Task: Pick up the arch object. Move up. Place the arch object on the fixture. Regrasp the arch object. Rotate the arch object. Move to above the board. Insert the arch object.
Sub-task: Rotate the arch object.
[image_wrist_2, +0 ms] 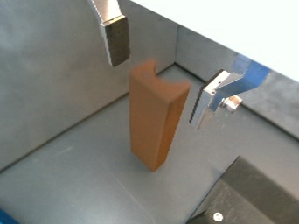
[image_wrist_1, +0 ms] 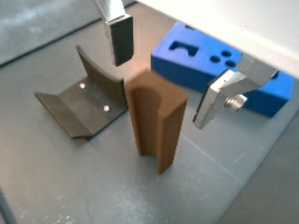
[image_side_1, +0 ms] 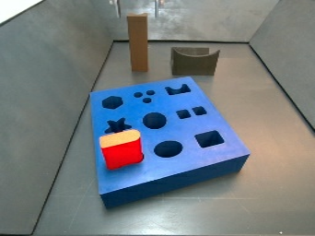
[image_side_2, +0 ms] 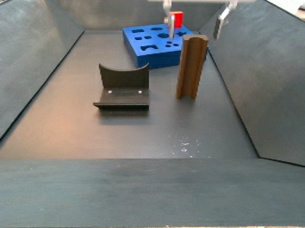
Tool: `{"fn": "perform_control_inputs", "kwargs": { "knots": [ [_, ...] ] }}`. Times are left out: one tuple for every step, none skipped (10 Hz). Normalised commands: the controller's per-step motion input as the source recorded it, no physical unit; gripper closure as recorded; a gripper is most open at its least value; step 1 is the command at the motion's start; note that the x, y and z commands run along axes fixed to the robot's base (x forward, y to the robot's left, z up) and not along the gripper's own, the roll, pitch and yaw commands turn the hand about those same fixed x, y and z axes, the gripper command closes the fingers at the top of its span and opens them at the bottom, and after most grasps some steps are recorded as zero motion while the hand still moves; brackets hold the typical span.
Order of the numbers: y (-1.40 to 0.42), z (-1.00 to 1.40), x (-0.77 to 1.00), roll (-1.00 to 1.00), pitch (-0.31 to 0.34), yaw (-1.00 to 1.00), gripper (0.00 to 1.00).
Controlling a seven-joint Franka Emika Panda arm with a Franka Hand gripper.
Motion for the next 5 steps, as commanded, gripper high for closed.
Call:
{"fn": "perform_control_inputs", "kwargs": {
  "knots": [
    [0.01,0.55,-0.02,-0.17,0.064,-0.04,0.00],
    [0.02,0.30,0.00,-0.16,0.084,-0.05,0.00],
    [0.00,0.00,0.00,-0.01,0.008,1.00,0.00],
    [-0.01,-0.12,0.03,-0.01,0.008,1.00,0.00],
    [-0.01,-0.08,0.04,-0.01,0.006,1.00,0.00]
  ]
}}
